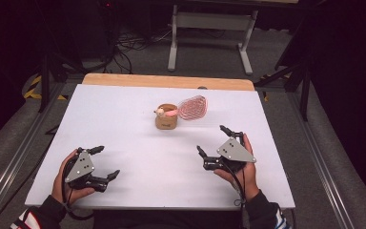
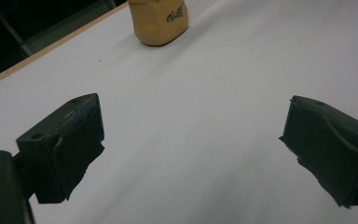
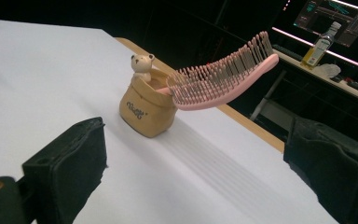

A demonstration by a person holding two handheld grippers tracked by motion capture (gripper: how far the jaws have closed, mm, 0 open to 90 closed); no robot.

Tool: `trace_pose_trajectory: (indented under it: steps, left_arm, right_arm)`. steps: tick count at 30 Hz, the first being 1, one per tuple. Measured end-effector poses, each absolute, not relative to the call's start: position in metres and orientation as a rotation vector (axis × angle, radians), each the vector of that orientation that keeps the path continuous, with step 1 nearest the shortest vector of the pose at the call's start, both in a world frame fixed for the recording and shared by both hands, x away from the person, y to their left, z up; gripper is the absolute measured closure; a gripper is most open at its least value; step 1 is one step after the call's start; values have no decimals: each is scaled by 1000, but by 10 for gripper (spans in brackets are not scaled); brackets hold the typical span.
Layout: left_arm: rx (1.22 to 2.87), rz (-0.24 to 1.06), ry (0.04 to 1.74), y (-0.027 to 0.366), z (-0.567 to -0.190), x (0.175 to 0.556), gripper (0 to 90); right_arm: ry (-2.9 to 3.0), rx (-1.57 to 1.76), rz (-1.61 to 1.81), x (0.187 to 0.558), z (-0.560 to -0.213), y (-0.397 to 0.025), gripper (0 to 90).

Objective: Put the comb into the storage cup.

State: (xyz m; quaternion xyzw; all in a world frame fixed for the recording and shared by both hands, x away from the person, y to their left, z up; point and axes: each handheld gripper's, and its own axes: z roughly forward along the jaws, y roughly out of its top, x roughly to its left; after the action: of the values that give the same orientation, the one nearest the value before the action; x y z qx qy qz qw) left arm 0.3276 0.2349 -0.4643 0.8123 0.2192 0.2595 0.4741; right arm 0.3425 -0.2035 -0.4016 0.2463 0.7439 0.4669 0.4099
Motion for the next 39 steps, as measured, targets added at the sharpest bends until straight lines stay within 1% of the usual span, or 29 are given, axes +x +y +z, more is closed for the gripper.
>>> trace_pose_trajectory:
  steps: [23,39]
  left_arm:
    - [1987,636,541,234,-465,327,64]
    - [1971,623,540,234,-465,328,59]
  right_arm:
    - [1916,610,1117,337,-429,-231,52]
    - [1934,705,1064,334,-448,-260,50]
